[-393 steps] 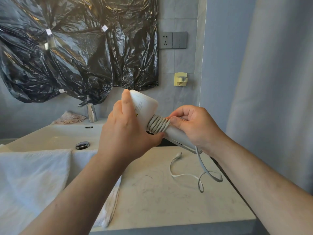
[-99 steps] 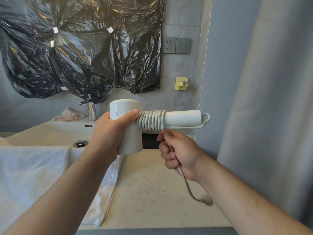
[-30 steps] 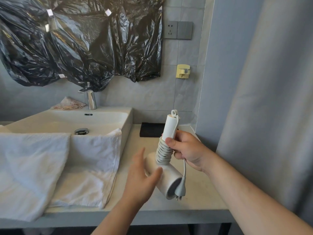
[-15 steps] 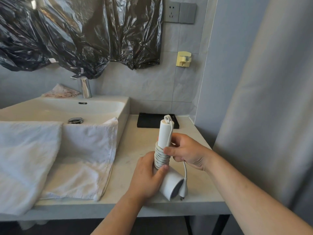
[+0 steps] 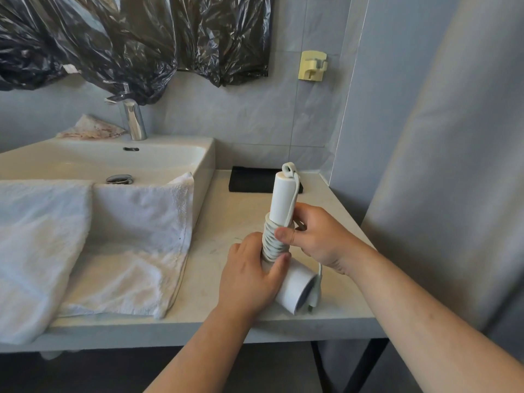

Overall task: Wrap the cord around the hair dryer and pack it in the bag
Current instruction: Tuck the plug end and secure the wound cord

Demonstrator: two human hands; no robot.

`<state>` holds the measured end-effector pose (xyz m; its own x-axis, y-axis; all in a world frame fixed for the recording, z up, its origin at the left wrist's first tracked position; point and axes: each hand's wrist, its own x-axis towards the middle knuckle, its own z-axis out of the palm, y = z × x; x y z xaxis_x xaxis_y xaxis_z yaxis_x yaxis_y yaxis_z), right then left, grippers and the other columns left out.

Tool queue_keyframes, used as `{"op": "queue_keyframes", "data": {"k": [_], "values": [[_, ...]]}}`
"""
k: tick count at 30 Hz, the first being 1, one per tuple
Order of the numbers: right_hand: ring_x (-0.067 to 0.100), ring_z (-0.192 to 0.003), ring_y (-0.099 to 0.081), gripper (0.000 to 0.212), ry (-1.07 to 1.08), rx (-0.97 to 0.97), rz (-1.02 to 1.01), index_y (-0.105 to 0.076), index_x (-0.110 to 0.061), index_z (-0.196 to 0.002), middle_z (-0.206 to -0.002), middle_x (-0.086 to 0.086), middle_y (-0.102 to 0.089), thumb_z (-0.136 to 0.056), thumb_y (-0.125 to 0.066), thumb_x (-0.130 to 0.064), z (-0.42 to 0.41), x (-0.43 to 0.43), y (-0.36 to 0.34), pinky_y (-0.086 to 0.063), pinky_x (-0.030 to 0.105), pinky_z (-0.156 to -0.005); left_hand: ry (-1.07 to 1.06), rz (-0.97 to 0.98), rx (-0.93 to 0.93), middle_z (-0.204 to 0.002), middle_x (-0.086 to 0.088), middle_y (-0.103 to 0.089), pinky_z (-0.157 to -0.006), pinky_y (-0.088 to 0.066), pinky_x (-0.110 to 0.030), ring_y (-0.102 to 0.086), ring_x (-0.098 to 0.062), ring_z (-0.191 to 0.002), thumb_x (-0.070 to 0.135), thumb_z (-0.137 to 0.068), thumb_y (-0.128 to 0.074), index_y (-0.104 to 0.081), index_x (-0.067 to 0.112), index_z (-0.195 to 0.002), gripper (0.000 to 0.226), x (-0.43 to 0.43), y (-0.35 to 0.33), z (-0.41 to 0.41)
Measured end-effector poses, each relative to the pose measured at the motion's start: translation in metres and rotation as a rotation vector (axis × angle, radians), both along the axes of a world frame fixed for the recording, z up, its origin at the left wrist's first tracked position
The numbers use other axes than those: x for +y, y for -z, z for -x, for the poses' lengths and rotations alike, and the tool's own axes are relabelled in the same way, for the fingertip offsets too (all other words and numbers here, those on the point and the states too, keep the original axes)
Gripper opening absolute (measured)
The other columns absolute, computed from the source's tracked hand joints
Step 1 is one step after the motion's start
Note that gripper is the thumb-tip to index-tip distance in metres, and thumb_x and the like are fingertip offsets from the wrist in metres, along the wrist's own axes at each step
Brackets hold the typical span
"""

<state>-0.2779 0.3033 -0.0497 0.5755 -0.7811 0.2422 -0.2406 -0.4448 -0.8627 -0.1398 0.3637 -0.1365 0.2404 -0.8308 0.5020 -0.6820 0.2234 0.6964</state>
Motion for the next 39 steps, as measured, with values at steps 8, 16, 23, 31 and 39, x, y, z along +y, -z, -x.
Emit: {"op": "queue_keyframes", "data": {"k": [8,16,23,31,39], "values": [[-0.003,-0.102,-0.061,0.031,0.134,0.011,0.031,-0.068,-0.024,-0.111,-0.107,-0.013,-0.070,-0.082,-0.073,-0.032,0.001,0.006,-0.002,-0.044,0.019,-0.087,-0.077,0.017,-0.033,-0.093,0.017,-0.057,-0.066,-0.040,-0.022,-0.046,-0.009,-0.087,0.062,-0.081,-0.043,-0.054,0.032,-0.108,0.042,0.002,-0.002,0.007],[-0.002,-0.105,-0.062,0.027,0.187,-0.052,0.016,-0.068,-0.027,-0.110,-0.108,-0.015,-0.071,-0.084,-0.071,-0.033,-0.001,0.017,0.003,-0.045,0.026,-0.095,-0.063,0.024,0.047,-0.117,0.017,-0.053,-0.090,-0.043,-0.027,-0.047,-0.008,-0.112,0.057,-0.080,-0.060,-0.047,0.027,-0.131,0.061,0.002,-0.004,0.005],[-0.008,-0.110,-0.056,0.032,0.066,0.009,0.053,-0.067,-0.026,-0.118,-0.114,-0.018,-0.069,-0.087,-0.069,-0.032,0.006,0.016,-0.003,-0.043,0.016,-0.096,0.243,0.377,0.008,-0.143,0.005,-0.052,-0.097,-0.049,-0.027,-0.053,-0.005,-0.126,0.020,-0.098,-0.047,-0.055,0.029,-0.131,0.036,0.012,-0.045,-0.017],[-0.010,-0.077,-0.060,0.040,-0.031,0.049,0.037,-0.058,-0.034,-0.121,-0.111,-0.017,-0.065,-0.087,-0.066,-0.014,0.016,0.023,0.002,-0.043,0.010,-0.060,0.192,0.425,-0.328,-0.102,0.001,-0.061,-0.069,-0.053,-0.043,-0.060,-0.021,-0.087,0.005,-0.088,-0.056,-0.062,0.011,-0.099,0.014,0.005,-0.051,-0.036],[0.007,-0.095,-0.061,0.023,0.271,0.134,0.052,-0.064,-0.026,-0.110,-0.102,-0.008,-0.066,-0.089,-0.062,-0.016,0.042,0.038,0.030,-0.049,0.024,-0.083,0.221,0.352,-0.436,-0.096,-0.001,-0.054,-0.070,-0.051,-0.046,-0.052,-0.024,-0.084,0.016,-0.087,-0.055,-0.060,0.011,-0.093,0.009,0.009,-0.066,-0.038]]}}
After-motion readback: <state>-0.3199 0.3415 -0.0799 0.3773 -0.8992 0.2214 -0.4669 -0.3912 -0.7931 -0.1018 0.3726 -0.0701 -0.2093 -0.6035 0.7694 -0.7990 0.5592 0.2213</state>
